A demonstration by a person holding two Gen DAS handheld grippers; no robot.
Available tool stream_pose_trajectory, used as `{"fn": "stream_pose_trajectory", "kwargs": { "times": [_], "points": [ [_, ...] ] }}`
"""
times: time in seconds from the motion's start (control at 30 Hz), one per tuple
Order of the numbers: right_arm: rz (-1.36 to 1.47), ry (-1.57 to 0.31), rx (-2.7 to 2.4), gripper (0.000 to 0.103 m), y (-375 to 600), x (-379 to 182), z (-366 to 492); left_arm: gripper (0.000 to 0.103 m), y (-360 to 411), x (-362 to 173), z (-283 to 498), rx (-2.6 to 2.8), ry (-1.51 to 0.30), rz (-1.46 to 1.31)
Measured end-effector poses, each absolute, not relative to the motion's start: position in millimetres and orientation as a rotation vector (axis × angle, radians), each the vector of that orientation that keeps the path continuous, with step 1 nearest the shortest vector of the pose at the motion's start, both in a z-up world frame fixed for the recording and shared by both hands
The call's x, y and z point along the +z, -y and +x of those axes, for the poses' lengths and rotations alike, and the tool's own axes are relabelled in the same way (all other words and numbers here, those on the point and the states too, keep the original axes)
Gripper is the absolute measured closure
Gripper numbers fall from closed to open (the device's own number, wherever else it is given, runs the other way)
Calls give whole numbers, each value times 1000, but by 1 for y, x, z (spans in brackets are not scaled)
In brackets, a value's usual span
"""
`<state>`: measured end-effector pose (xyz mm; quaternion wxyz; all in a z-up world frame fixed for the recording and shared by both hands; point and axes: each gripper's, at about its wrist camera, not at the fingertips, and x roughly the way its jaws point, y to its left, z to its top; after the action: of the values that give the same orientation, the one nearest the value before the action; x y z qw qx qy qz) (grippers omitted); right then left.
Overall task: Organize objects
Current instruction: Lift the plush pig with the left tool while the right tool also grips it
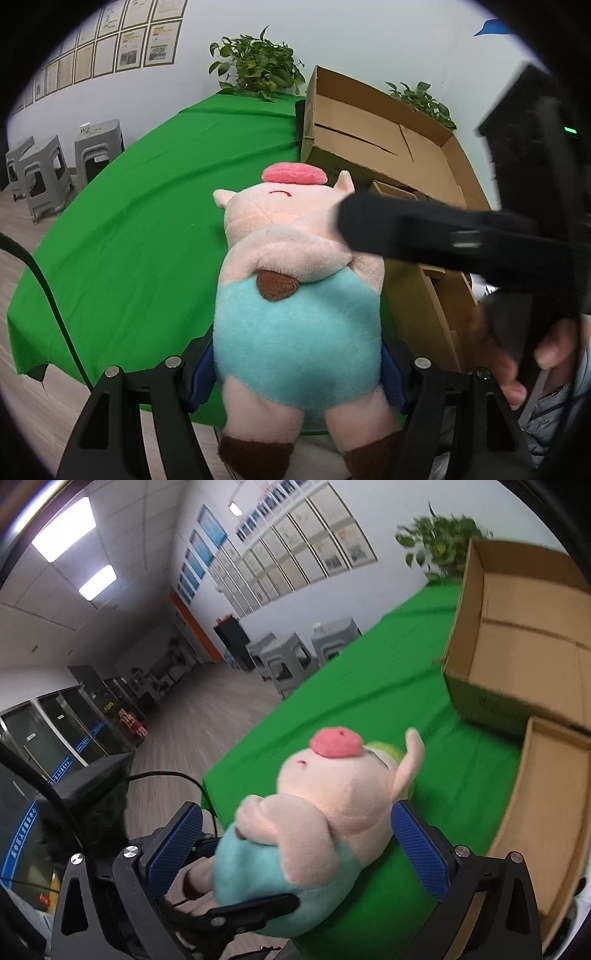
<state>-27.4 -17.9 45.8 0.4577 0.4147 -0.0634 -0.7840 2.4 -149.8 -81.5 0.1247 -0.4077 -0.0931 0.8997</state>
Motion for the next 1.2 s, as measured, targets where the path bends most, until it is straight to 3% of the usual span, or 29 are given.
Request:
{"fn": "stream_pose_trajectory", "kwargs": {
  "times": [0.53,0.77,0.97,1.2],
  "points": [
    [1283,11,-1938,1,70,2,-38,35,143,-81,9,2656,216,-1108],
    [1235,55,-1946,19,74,13,-29,37,141,-68,11,2725,167,-1061],
    [1072,95,-2006,31,65,58,-39,37,121,-28,-6,2804,51,-902],
    [756,111,-2202,35,13,178,-86,37,74,63,-56,2814,-69,-524]
  ]
}}
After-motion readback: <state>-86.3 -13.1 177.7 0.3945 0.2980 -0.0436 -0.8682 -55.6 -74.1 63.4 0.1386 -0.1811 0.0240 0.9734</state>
